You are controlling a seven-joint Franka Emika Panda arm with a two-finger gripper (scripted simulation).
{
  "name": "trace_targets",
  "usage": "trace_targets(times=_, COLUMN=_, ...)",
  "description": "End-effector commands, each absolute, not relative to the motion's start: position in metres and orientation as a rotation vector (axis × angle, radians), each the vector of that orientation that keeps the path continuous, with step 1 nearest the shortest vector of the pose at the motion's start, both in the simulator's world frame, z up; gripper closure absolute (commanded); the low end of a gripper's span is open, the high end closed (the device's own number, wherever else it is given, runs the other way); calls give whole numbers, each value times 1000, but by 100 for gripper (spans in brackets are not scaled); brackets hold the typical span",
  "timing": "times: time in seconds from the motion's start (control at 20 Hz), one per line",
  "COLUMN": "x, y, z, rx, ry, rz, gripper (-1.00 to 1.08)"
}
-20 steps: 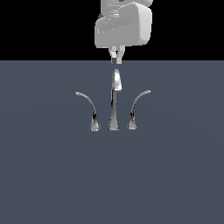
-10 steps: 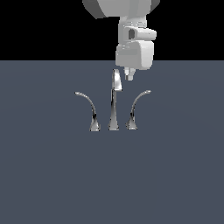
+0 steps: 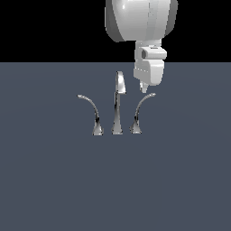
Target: Turn on the faucet by rotating a designated handle.
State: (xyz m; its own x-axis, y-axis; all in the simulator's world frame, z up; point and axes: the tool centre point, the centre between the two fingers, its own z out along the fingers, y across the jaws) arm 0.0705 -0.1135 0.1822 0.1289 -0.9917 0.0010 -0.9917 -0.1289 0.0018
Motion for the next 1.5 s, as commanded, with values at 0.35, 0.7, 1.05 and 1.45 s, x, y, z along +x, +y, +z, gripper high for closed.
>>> trace_targets(times=0.35, x=79, y=-130, z=170, rx=2287, ry=-2153, rz=1, gripper=108)
trace_targets(times=0.7, x=67, y=-136, z=170, rx=2287, ry=-2152, rz=0, gripper=108)
trace_targets(times=1.05, x=45, y=-146, z=170, rx=2287, ry=-2153, rz=0, gripper=108)
trace_targets(times=1.45, x=35, y=-140, z=170, rx=2302, ry=-2147, rz=8, gripper=108)
